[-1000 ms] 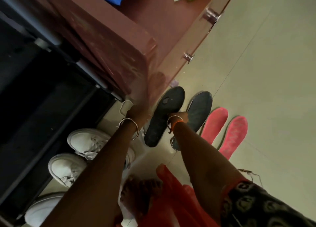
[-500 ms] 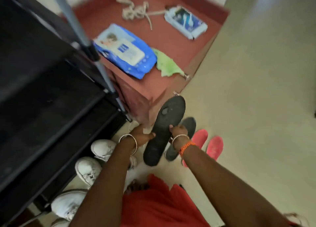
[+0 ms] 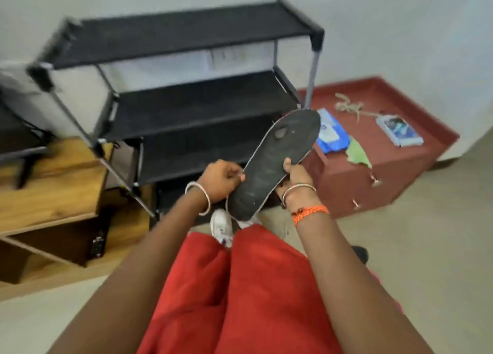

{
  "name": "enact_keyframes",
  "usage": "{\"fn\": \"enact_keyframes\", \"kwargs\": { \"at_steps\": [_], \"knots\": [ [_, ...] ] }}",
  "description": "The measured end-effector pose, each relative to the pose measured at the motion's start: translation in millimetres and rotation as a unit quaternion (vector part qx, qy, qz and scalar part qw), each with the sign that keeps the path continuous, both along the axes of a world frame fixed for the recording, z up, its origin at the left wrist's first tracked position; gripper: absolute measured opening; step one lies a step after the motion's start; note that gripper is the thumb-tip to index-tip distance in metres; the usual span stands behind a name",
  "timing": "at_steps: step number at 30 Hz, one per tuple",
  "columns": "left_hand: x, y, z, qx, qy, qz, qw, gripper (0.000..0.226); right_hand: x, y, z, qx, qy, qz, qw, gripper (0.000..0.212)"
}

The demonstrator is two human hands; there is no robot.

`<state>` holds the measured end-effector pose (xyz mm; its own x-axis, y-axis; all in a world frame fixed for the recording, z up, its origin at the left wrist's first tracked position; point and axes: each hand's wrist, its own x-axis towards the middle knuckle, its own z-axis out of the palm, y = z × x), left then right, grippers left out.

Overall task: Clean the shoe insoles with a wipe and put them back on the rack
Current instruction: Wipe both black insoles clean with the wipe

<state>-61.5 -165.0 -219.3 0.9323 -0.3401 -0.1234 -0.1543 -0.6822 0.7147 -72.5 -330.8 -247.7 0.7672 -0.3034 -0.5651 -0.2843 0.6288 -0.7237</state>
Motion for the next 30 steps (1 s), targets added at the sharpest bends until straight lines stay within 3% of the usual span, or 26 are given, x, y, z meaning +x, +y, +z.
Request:
{"fn": "enact_keyframes", "kwargs": {
  "at_steps": [3,7,10,14,18,24,30],
  "knots": [
    [-13.7,38.2,2.2,-0.045,-0.017,0.087,0.995,0.016,4.7,35.5,33.5,0.024,-0.025,0.057,0.998,0.015],
    [-15.9,77.2,-5.2,-0.135,-0.023,0.211,0.968,0.030,-0.9,77.7,53.8,-0.065,-0.018,0.220,0.973,0.018],
    [-7.5,84.6,2.5,-0.177,-0.037,0.273,0.945,0.018,7.4,101.3,53.1,-0.123,-0.024,0.284,0.951,0.019],
    [29.6,96.0,1.1,-0.222,-0.016,0.359,0.906,0.026,28.9,123.7,46.1,-0.170,-0.036,0.313,0.934,0.019],
    [73.0,105.4,-7.6,-0.301,0.039,0.400,0.865,0.017,61.7,137.0,42.7,-0.151,-0.058,0.266,0.950,0.014],
    [94.6,106.4,7.0,-0.505,0.106,0.416,0.749,0.011,107.4,152.9,42.9,-0.161,-0.081,0.226,0.957,0.017],
    [59.7,99.5,-4.6,-0.567,0.148,0.519,0.622,0.020,112.5,145.2,29.6,-0.187,-0.056,0.258,0.946,0.030]
  ]
}}
